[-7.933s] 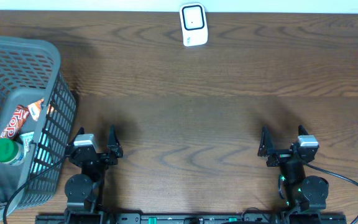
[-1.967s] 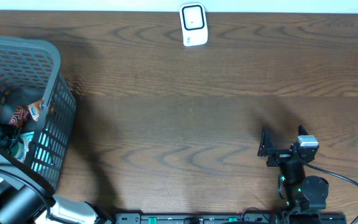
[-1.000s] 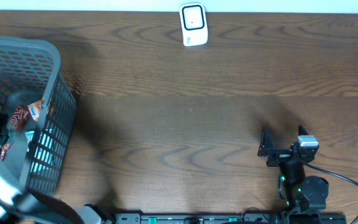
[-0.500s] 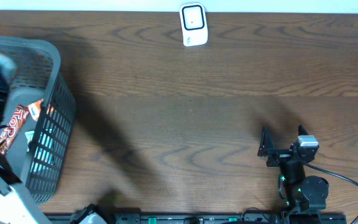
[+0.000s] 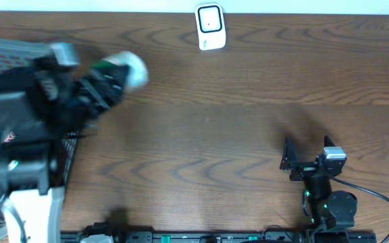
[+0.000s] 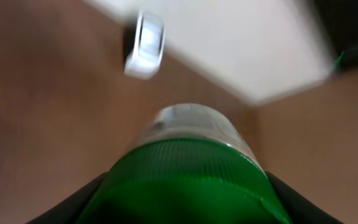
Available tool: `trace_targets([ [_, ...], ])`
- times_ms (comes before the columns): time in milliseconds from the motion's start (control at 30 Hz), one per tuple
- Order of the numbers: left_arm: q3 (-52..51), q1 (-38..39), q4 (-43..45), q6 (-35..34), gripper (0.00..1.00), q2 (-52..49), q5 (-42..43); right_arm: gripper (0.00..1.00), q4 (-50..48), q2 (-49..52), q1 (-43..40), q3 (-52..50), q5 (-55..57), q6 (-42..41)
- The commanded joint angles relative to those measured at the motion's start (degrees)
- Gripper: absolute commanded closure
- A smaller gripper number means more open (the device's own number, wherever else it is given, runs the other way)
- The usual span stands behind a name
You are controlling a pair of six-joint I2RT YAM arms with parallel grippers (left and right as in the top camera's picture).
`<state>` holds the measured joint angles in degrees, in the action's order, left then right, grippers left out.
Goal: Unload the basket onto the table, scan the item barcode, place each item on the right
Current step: 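Carry the jar toward the scanner and set it on the table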
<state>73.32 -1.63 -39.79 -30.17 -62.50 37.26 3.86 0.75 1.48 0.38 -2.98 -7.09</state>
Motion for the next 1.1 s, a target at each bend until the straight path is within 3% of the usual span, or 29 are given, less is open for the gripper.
trace_targets([
  [0,0.7,7.4,-3.8,12.7,0.47,-5.0,-5.9,0.01,0.2,0.0,0.3,-0.1,0.1,-0.6],
  [133,0.7,14.5,-7.8,18.3,0.46,-12.1,-12.4,0.01,0.2,0.0,0.3,-0.1,0.1,-0.6],
  [300,0.7,20.9,-7.2,14.3,0.44,-21.9,-21.8,0.01,0.2,0.0,0.3,-0.1,0.1,-0.6],
  [400,0.7,23.3,-5.6,14.6,0.44,-26.8,-23.3,0.01,0.2,0.0,0.3,-0.1,0.1,-0.6],
  [533,0.7,26.0,-4.9,20.6,0.44,-33.3,-24.9,0.01,0.2,0.0,0.3,-0.1,0.1,-0.6],
  [633,0.7,27.2,-4.5,19.2,0.44,-37.2,-26.3,0.01,0.2,0.0,0.3,-0.1,0.1,-0.6],
  [767,0.7,28.2,-1.5,6.9,0.43,-40.5,-28.5,0.01,0.2,0.0,0.3,-0.1,0.1,-0.6],
  [933,0.7,29.3,-1.2,-25.9,0.43,-42.0,-38.2,0.01,0.2,0.0,0.3,-0.1,0.1,-0.6],
  [1067,0.3,31.3,-1.2,-47.0,0.37,-42.0,-39.5,0.01,0.2,0.0,0.3,-0.1,0.1,-0.6],
])
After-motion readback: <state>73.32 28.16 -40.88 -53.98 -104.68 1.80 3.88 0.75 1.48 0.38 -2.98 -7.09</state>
